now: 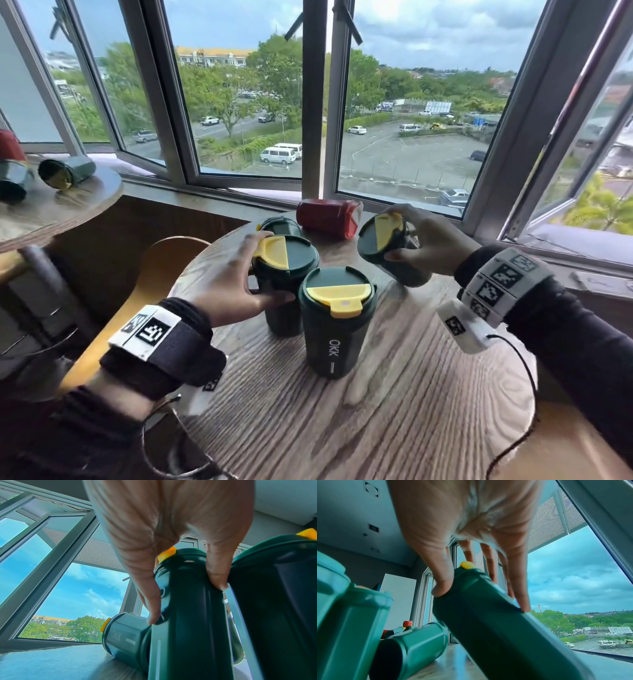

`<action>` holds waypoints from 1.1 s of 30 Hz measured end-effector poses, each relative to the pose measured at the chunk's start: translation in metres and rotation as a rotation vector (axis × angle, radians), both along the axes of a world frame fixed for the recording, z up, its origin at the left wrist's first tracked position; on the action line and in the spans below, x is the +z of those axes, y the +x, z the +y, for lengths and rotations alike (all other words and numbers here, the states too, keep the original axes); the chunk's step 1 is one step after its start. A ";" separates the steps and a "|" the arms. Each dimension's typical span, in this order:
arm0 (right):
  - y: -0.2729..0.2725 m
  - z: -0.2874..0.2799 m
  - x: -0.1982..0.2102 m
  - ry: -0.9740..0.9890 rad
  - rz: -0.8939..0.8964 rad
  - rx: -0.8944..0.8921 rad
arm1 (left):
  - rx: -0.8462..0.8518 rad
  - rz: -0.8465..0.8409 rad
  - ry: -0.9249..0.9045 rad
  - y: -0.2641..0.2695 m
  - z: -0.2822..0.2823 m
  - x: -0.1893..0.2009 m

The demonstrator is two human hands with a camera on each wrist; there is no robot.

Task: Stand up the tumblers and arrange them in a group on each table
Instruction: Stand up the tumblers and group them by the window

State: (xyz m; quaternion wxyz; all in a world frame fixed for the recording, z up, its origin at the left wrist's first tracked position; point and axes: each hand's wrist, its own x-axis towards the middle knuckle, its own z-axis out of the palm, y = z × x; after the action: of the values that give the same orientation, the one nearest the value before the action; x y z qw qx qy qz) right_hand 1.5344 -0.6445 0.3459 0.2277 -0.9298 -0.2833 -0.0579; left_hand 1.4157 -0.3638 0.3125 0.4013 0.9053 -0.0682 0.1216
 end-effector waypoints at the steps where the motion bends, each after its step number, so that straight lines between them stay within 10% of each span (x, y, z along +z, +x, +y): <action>1: -0.004 -0.002 0.000 0.048 0.000 0.003 | -0.007 0.002 -0.015 0.000 -0.001 0.000; 16: -0.044 -0.022 0.000 0.369 0.379 0.006 | -0.027 0.031 -0.093 0.001 -0.001 0.000; 33: -0.022 -0.011 -0.008 0.173 0.080 -0.006 | -0.024 0.015 -0.103 0.003 0.001 -0.004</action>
State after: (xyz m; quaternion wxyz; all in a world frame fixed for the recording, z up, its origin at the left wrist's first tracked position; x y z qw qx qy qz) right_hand 1.5126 -0.6553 0.3381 0.3181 -0.9091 -0.2651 -0.0455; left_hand 1.4188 -0.3632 0.3087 0.4492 0.8835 -0.0696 0.1132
